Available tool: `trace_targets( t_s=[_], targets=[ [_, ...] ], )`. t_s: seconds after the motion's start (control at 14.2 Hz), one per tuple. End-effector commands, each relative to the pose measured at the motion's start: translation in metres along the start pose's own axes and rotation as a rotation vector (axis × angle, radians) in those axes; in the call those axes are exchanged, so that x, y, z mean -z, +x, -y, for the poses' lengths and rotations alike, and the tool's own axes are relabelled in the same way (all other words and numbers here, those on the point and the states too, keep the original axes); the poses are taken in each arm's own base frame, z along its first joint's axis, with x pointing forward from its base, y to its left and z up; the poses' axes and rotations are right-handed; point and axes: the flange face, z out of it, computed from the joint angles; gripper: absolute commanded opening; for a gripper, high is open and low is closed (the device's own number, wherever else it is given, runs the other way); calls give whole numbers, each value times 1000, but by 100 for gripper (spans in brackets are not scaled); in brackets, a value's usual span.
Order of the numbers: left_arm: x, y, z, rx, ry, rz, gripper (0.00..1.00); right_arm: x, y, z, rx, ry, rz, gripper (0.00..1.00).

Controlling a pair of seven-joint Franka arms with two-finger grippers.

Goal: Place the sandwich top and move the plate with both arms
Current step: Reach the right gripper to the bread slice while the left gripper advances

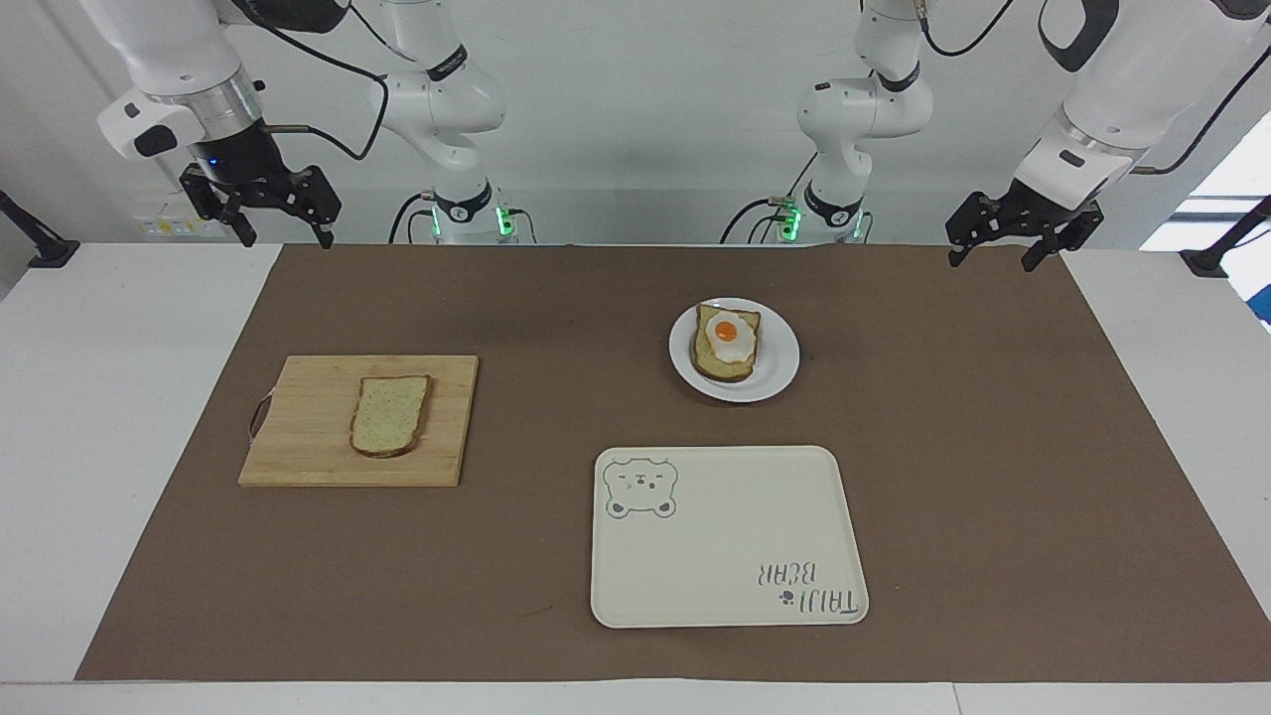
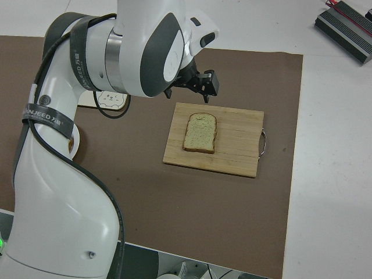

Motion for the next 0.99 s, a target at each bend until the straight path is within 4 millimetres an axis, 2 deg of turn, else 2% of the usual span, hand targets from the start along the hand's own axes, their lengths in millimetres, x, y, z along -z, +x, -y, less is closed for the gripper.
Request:
trace_targets(
  t_s=[0.0, 0.92],
  targets=[
    [4, -6, 3, 0, 4, 11, 100, 0, -10, -2, -15, 5, 2, 100],
    [3, -6, -4, -3, 4, 10, 100, 0, -10, -2, -16, 5, 2, 100]
  ],
)
